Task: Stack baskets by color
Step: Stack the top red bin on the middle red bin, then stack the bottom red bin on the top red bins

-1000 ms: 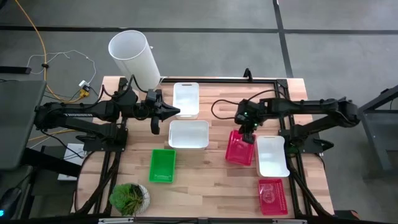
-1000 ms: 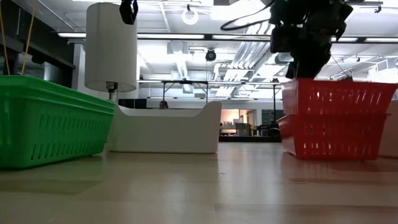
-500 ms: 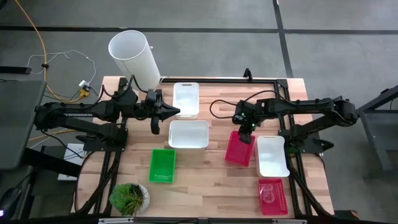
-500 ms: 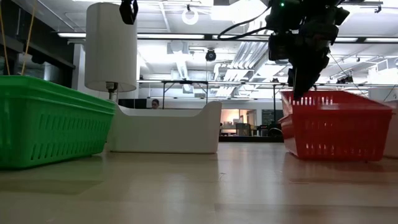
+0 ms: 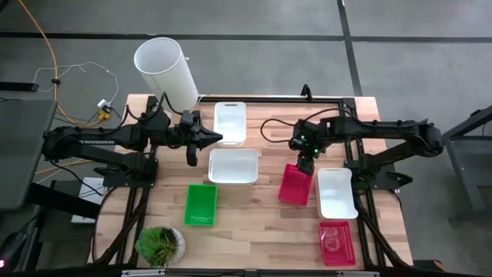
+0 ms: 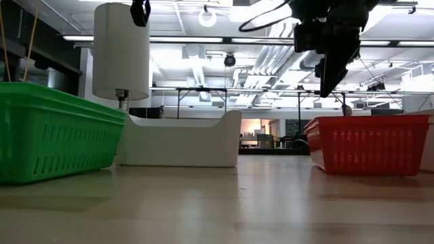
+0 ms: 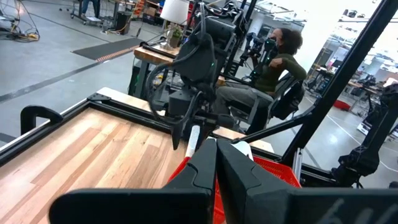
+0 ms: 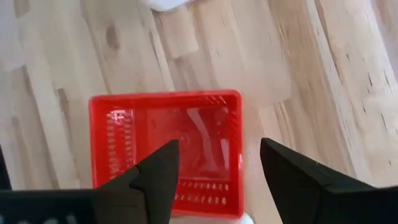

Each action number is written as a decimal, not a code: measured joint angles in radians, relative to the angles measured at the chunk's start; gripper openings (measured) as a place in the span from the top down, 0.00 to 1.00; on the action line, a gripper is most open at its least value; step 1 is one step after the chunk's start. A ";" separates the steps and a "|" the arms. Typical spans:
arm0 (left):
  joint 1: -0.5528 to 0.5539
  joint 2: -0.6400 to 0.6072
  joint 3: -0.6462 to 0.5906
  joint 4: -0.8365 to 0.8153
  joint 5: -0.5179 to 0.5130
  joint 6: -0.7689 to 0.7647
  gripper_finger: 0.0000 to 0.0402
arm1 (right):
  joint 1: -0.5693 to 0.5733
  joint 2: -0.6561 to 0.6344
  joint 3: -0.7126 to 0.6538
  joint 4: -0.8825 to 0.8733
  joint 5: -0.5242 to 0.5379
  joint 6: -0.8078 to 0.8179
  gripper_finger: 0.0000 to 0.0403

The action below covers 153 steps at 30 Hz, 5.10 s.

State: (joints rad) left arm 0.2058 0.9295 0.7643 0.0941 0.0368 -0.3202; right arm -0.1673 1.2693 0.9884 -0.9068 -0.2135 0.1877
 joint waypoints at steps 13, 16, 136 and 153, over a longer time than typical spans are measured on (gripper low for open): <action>0.000 0.000 0.000 -0.019 -0.023 0.009 1.00 | 0.109 0.007 -0.181 0.168 0.046 0.127 0.97; 0.000 0.000 0.000 -0.023 -0.023 0.009 1.00 | 0.108 0.016 -0.210 0.192 0.048 0.137 0.94; 0.000 -0.095 0.005 -0.054 -0.023 -0.007 1.00 | 0.148 -0.373 -0.094 0.686 0.254 0.082 1.00; 0.000 -0.090 0.005 -0.100 -0.023 0.016 1.00 | 0.545 -0.296 0.056 0.336 0.121 0.938 0.92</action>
State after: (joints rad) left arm 0.2058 0.8394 0.7692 -0.0062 0.0139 -0.3038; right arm 0.3780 0.9730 1.0440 -0.5709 -0.0925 1.1261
